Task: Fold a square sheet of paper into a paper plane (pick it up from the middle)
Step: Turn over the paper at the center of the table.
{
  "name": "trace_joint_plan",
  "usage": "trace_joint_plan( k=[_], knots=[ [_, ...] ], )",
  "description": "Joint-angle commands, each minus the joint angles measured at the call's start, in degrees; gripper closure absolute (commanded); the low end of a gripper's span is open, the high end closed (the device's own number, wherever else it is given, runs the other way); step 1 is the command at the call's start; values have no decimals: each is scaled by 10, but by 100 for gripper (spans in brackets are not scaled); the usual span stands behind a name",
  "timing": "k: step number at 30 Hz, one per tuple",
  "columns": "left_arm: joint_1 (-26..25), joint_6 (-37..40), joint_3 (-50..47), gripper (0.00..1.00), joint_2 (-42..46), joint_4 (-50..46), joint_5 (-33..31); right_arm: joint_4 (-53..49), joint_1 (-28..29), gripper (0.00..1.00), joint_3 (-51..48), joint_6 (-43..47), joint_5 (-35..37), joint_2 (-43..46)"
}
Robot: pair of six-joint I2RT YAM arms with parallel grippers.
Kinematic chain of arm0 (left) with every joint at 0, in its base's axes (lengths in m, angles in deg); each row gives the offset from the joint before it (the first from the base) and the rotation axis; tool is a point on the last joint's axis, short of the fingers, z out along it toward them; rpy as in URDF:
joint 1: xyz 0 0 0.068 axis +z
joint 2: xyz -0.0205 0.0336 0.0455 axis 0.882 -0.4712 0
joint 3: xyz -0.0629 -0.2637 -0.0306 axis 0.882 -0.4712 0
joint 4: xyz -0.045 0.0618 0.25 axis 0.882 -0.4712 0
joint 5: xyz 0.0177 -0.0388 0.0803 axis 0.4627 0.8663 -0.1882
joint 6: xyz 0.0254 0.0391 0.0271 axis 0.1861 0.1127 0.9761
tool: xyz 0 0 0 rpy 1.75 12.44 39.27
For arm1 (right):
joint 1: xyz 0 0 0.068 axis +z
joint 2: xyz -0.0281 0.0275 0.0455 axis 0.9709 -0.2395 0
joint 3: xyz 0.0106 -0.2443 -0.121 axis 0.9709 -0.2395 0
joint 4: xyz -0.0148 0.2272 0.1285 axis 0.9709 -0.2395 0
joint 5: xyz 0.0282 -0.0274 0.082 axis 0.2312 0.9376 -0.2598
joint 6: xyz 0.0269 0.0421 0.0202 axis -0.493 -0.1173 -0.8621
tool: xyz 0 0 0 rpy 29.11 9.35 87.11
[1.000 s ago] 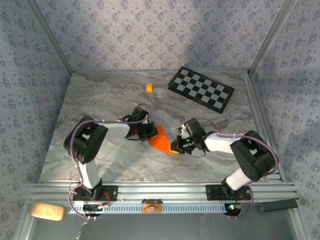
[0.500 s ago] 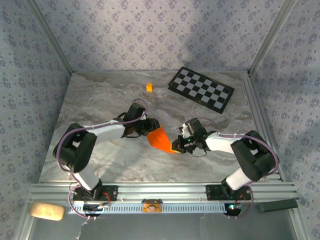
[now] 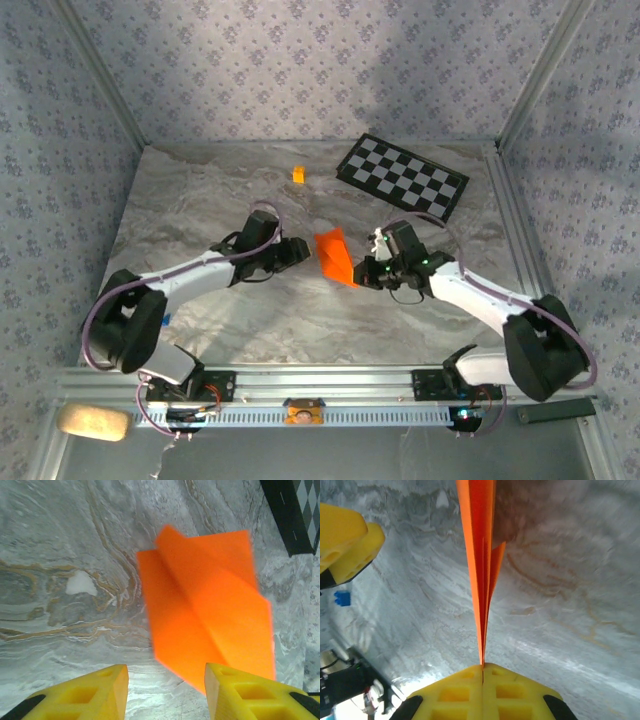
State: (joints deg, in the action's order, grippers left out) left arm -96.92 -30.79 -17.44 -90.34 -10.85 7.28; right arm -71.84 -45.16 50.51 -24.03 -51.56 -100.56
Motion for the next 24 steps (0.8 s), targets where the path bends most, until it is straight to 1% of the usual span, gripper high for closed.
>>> trace_joint_plan(
  k=[1,4,7,11,12,15,17,21,24],
  knots=[
    [-3,17,-11,56,37,-11,-46,-94,-3,100,25,65,89,40],
    [0,23,-16,56,56,-22,-63,-128,-2,100,39,97,139,67],
    [5,27,-22,56,71,-27,-68,-162,-1,100,56,111,179,76],
    [20,41,-34,55,101,-37,-66,-204,6,100,89,95,219,69],
    [26,47,-36,54,109,-42,-64,-229,10,100,98,91,233,67],
    [45,69,-43,52,141,-61,-59,-257,29,100,119,75,275,67],
    [58,76,-59,46,167,-54,-55,-273,41,100,135,73,309,63],
    [84,75,-77,43,207,-54,-27,-333,58,100,186,65,359,35],
    [93,78,-88,38,225,-46,-4,-368,78,100,217,66,391,10]
  ],
)
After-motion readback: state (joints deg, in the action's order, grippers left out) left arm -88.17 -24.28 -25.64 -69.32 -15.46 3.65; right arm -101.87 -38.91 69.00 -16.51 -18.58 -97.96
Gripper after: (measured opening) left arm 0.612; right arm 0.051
